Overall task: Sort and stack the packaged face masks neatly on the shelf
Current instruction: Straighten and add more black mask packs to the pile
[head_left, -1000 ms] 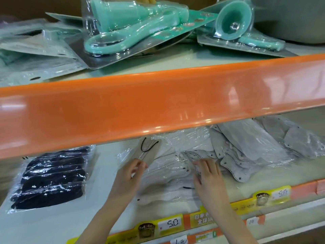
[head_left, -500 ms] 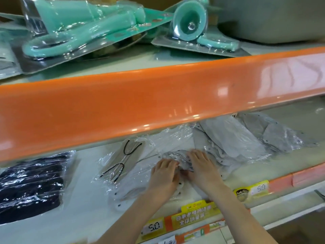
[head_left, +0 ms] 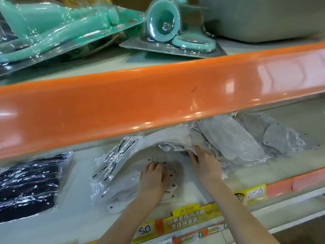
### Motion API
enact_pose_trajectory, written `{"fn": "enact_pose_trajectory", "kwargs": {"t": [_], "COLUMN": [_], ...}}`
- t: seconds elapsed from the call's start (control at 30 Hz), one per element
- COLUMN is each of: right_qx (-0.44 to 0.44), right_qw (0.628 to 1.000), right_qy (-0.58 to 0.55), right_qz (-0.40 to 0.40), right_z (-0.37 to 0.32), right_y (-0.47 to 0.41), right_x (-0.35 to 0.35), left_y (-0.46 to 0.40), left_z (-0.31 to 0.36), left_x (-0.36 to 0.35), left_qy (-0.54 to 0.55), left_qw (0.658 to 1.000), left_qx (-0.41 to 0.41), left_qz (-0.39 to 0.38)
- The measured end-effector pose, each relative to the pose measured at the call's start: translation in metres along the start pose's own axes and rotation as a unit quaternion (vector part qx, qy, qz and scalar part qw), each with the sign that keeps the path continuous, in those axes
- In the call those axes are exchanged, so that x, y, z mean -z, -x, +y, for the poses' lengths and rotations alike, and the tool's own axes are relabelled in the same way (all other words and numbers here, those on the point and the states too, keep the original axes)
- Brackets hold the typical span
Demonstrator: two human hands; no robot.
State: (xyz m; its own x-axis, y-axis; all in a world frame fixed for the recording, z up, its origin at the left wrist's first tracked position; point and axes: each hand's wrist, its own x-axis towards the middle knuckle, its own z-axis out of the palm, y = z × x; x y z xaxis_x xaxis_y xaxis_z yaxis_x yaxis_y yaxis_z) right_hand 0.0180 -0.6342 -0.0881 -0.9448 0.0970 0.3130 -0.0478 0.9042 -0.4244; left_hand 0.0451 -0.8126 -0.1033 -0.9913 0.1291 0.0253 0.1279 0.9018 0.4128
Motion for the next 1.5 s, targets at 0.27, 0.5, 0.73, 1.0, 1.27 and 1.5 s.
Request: {"fn": "enact_pose_trajectory", "kwargs": {"t": [0.27,0.5,0.73,1.0,1.27,1.5], "right_qx": [0.169,0.246,0.16,0.158,0.215,0.23], "right_qw": [0.981,0.96,0.981,0.965,0.976,0.967], "right_qy": [-0.084,-0.136,-0.087,0.032,-0.007,-0.111], "right_qz": [0.035,-0.004,-0.062,-0.205,-0.034,-0.019], "right_z": [-0.001,-0.016,-0.015,-0.023,-0.025,-0.036], "right_y": [0.018,0.037,0.03,0.032,0.03,0.031], "right_x": [-0.002,-0.006,-0.008,-0.009,-0.02,-0.018], "left_y": [-0.008,-0.01,0.007,0.021,0.036,0.033], "left_z": [0.031,0.03,0.01,-0.03,-0.024,-0.012], "left_x": [0.029,0.031,0.042,0.04,0.025,0.024], "left_qy": [0.597,0.446,0.402,0.307,0.078,0.087], "left_qw": [0.78,0.875,0.886,0.906,0.968,0.975], "left_qx": [0.187,0.175,0.188,0.234,0.003,-0.074], "left_qz": [-0.009,0.073,0.134,0.174,0.24,0.193]}}
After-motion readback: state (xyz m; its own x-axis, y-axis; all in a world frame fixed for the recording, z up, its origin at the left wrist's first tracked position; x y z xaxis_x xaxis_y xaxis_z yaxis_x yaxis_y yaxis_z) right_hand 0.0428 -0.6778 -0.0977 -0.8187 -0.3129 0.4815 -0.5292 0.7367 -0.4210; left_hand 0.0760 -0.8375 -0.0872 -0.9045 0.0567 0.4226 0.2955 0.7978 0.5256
